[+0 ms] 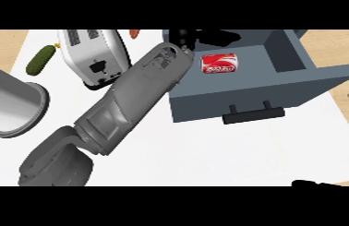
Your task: Pick up the can, place it into the drawer and close the drawer
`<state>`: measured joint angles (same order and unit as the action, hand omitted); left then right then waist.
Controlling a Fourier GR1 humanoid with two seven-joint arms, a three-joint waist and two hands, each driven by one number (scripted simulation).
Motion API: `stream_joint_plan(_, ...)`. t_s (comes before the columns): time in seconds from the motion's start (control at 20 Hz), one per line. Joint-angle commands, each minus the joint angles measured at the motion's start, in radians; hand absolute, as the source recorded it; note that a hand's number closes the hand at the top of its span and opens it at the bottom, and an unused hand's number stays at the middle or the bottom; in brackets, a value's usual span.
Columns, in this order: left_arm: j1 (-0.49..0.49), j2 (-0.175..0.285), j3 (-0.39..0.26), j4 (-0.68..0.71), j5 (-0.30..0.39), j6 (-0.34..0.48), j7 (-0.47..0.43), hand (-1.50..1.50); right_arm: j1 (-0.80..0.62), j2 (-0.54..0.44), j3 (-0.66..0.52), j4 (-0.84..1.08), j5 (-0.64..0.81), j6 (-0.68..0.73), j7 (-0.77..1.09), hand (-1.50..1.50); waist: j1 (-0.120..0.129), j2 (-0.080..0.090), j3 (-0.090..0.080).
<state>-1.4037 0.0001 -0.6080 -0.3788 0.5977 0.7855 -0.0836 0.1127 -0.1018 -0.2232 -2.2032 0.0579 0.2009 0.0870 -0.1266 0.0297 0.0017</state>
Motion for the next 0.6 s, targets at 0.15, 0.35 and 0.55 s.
stream_joint_plan(0.15,-0.004,0.000,0.004,-0.036,0.066,0.005,-0.010,-1.50,-0.025,-0.054,0.052,-0.017,0.185,-0.001,-0.071,-1.50,0.027,-0.004,0.000)
stream_joint_plan(0.35,-0.062,0.000,-0.002,-0.067,0.097,0.039,0.022,-1.50,-0.008,-0.064,0.099,0.005,0.293,-0.008,-0.128,-1.50,0.045,-0.011,0.000)
stream_joint_plan(0.55,-0.014,0.000,0.011,-0.078,0.104,0.052,-0.059,-1.50,-0.064,-0.113,0.123,0.012,0.446,-0.036,-0.084,-1.50,0.076,-0.015,-0.002)
